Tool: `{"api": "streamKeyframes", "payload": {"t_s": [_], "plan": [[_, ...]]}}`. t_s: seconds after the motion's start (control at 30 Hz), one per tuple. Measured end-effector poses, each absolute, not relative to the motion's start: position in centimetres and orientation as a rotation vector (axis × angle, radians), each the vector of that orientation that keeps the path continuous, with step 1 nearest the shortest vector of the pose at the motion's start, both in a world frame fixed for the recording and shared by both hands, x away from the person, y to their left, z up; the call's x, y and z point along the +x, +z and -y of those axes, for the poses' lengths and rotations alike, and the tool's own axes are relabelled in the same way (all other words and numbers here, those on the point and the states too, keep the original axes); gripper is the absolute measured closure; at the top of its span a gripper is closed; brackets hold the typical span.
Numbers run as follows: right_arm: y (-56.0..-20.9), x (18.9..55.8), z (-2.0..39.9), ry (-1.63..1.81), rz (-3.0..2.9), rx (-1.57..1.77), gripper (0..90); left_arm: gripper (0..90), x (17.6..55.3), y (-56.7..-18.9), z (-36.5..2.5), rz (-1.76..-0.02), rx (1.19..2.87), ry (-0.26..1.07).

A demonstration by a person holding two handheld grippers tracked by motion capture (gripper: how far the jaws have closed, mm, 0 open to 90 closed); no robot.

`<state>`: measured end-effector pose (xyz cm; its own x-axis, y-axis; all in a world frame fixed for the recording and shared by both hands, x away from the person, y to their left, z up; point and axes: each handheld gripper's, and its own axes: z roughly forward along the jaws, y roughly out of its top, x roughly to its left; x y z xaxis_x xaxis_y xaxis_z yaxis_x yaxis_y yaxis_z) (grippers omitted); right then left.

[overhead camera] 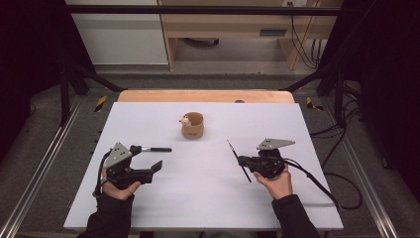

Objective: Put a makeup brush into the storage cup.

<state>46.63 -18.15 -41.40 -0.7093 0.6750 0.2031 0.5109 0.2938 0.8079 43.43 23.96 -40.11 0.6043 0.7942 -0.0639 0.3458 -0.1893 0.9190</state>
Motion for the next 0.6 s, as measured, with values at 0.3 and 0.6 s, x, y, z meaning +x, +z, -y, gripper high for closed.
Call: {"api": "streamKeyframes", "payload": {"t_s": [0.3,0.6], "plan": [[-41.2,46.5,18.2,1.459,-2.35,1.075,85.9,7.4,43.4,-40.0,-23.3,-0.931,1.765,0.515],[-40.9,46.4,18.2,1.511,-2.317,1.052,85.9,7.8,43.4,-39.6,-22.6,-0.923,1.746,0.502]]}}
